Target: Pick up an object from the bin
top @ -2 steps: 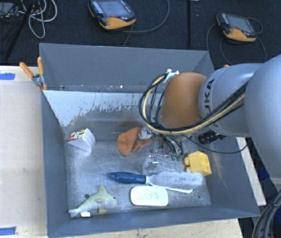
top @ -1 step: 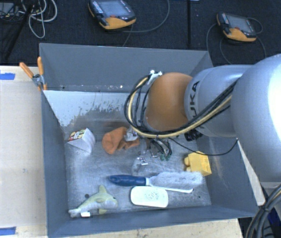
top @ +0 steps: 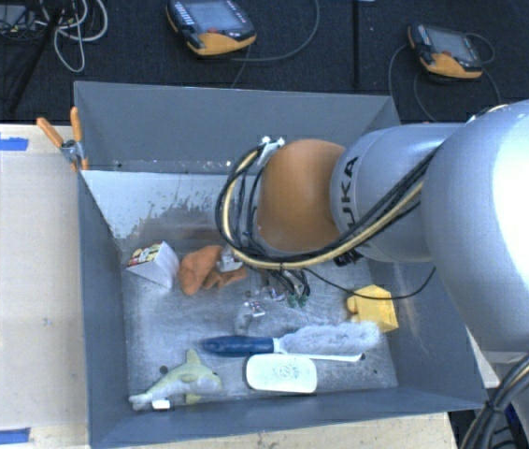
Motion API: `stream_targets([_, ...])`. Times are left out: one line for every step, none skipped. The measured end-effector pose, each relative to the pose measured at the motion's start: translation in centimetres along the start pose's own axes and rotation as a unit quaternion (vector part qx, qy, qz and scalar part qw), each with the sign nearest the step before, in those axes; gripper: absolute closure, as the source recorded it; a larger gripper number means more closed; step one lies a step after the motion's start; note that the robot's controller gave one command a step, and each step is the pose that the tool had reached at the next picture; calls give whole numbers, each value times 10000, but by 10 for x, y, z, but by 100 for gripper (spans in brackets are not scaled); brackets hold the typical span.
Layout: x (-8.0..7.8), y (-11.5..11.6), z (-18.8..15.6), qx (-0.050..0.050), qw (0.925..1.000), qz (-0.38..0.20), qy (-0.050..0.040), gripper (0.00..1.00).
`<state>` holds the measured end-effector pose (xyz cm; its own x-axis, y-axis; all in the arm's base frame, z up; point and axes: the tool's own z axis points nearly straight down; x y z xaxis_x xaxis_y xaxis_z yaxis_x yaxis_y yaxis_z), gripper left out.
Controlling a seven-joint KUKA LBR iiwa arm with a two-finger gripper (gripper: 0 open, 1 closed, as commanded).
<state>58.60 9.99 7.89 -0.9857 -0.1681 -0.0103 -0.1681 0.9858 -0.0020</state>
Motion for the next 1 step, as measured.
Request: stream_targets([0,13,1,-9,9993,-378,4,0])
